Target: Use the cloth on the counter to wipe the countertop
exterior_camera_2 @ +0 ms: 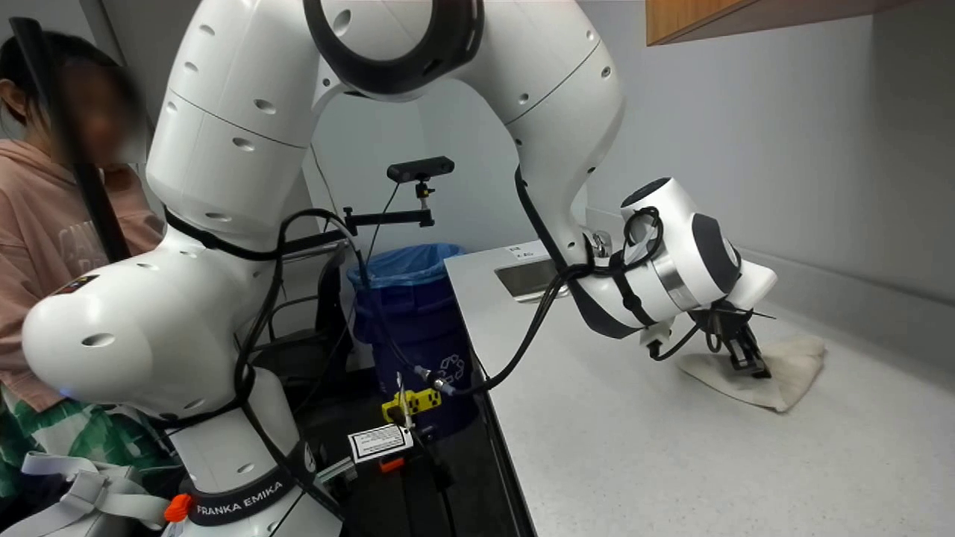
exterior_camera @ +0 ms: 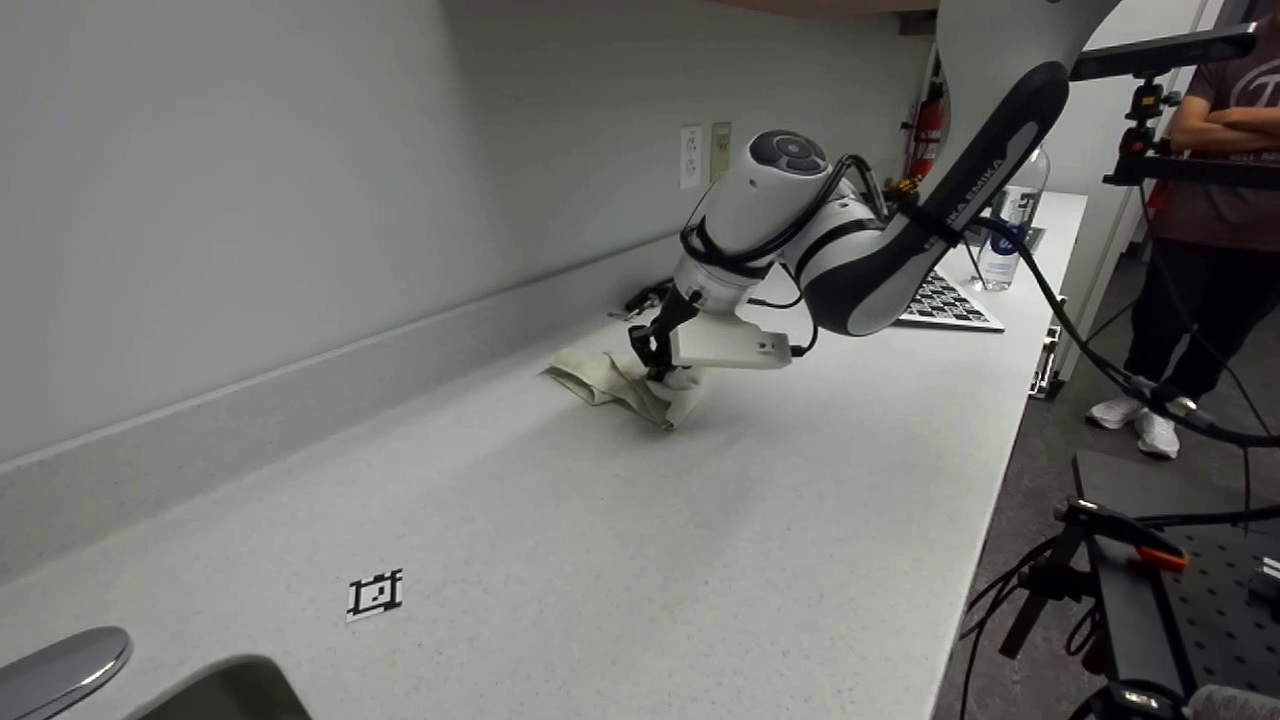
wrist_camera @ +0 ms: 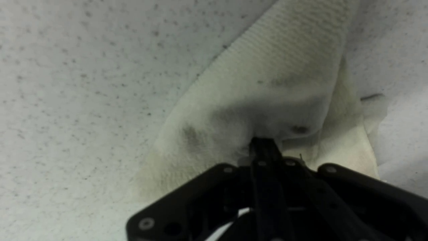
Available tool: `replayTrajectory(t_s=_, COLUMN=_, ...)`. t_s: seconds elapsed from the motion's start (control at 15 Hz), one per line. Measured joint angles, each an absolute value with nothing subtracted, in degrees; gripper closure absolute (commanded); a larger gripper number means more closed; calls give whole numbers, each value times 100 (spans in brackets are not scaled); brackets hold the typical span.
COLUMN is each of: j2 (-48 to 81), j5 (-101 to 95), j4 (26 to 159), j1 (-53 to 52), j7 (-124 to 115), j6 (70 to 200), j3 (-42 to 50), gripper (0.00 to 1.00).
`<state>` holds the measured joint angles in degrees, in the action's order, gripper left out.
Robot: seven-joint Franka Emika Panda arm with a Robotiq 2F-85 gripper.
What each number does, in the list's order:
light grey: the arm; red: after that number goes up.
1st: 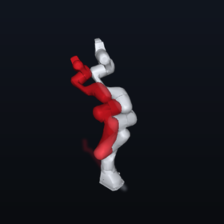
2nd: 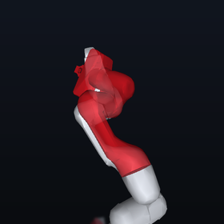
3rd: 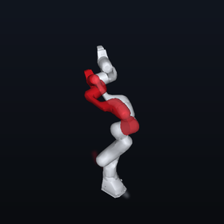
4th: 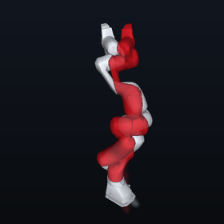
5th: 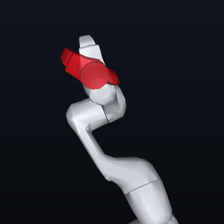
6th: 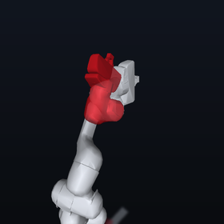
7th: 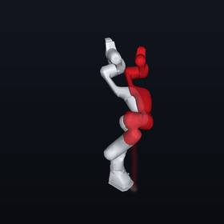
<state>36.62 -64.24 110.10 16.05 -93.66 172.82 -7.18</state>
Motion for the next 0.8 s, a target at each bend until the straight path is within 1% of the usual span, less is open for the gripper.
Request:
replayTrajectory(t_s=0.53, j2=3208, j5=-6425, j4=11786, j1=1824, j7=-8931, j6=17300, j3=-1045, gripper=100)
replayTrajectory(t_s=0.8, j2=2883, j5=-6338, j4=12366, j1=2110, j7=-8601, j6=17301, j3=-1398, gripper=100)
